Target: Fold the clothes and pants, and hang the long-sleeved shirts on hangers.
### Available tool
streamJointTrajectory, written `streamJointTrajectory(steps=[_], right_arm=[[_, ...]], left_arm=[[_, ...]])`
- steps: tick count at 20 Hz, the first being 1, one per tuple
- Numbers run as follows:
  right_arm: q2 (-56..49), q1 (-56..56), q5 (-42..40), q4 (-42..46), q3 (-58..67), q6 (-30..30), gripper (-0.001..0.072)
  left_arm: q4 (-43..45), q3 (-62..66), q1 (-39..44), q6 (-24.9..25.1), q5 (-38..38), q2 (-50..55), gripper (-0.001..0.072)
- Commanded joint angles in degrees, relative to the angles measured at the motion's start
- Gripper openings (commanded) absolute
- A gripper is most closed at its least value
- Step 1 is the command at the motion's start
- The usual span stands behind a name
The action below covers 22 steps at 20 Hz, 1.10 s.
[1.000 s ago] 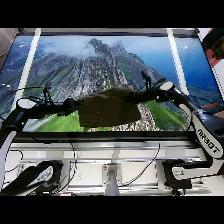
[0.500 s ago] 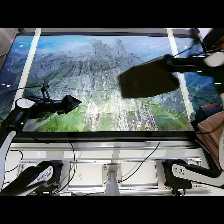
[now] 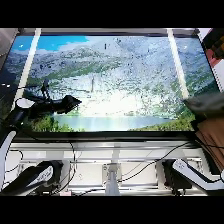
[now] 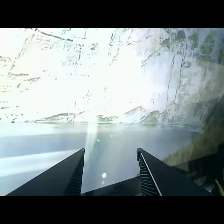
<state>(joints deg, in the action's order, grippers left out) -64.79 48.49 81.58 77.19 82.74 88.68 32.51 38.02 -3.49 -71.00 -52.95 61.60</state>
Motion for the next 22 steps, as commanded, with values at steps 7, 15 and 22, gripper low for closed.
streamJointTrajectory(steps=[7, 15, 22], right_arm=[[0.8, 31.0, 3.7, 11.4, 0.1, -5.9, 0.0035], [-1.7, 39.3, -3.0, 13.7, -0.2, -5.8, 0.0045], [-2.4, 38.3, -9.0, 0.9, -0.1, -2.6, 0.0665]], left_arm=[[0.0, 0.0, -0.1, 0.8, 0.0, 0.0, 0.0407], [0.0, 0.0, -0.1, 0.7, 2.1, 0.0, 0.0407], [0.0, 0.0, -0.1, 0.7, 2.8, 0.0, 0.0407]])
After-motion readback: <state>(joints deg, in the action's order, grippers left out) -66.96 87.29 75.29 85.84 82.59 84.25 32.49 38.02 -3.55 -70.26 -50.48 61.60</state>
